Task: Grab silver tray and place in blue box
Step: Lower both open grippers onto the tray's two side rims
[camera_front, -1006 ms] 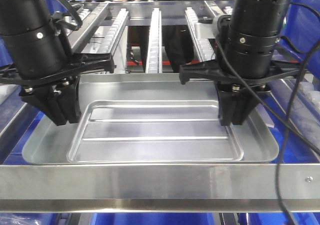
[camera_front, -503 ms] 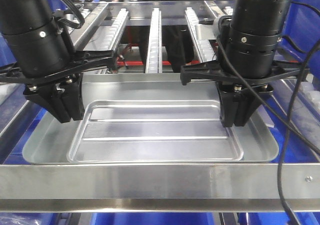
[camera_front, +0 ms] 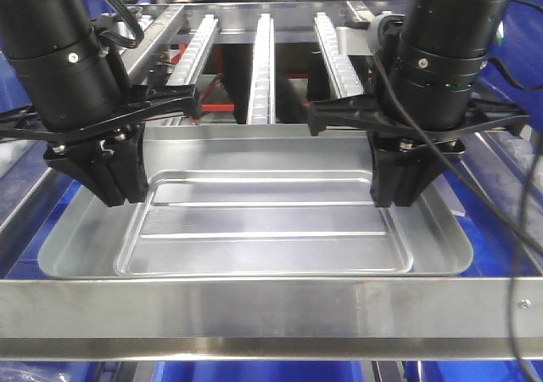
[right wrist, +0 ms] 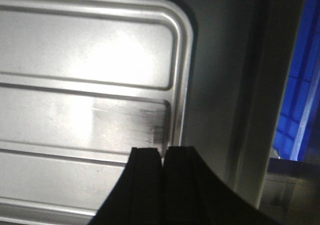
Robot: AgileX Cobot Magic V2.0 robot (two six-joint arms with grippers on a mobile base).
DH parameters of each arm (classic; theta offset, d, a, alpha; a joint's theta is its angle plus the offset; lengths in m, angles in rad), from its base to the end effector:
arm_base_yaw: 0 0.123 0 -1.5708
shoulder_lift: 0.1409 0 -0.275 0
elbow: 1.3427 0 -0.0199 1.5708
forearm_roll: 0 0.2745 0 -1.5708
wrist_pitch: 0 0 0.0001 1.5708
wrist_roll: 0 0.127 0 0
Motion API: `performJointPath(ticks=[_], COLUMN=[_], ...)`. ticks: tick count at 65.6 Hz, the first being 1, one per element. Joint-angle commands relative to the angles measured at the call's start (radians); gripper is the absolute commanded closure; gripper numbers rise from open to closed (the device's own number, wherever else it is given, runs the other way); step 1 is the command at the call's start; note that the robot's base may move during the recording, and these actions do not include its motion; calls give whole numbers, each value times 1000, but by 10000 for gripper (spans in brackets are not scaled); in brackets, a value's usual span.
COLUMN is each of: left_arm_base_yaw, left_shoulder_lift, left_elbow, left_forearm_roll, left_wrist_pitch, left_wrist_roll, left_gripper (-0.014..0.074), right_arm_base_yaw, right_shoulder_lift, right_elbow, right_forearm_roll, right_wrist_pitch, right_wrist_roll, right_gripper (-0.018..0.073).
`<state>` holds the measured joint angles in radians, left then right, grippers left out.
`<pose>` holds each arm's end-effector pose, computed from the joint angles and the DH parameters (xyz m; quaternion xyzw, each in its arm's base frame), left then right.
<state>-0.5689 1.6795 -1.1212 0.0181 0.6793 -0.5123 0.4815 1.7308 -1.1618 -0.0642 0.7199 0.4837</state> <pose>0.3153 -0.1999 0.1667 0.0334 0.9774 -0.1014 0.1825 0.3391 0.1711 0.1578 -0.0188 0.9825 0.0628 0.1742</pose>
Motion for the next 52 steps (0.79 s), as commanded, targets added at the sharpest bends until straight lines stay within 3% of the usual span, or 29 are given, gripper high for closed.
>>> performJointPath(ticks=[1,42,52], left_arm_base_yaw=[-3,-3,-3], left_shoulder_lift=[-38,-13,27], left_elbow=[-31,-31,-31], left_forearm_roll=[-9,2,-26], left_wrist_pitch=[-31,-36,-36], left_wrist_roll=[3,3,3], left_gripper=[602,602,594], right_arm_base_yaw=[-2,-20,-20], right_shoulder_lift=[-54,-38,-38], right_elbow=[-21,-21,-21], right_forearm_roll=[-11,-14,-14], right_wrist_pitch=[-33,-33,-29], right_wrist_roll=[-9,-9,-9], right_gripper=[428,426,405])
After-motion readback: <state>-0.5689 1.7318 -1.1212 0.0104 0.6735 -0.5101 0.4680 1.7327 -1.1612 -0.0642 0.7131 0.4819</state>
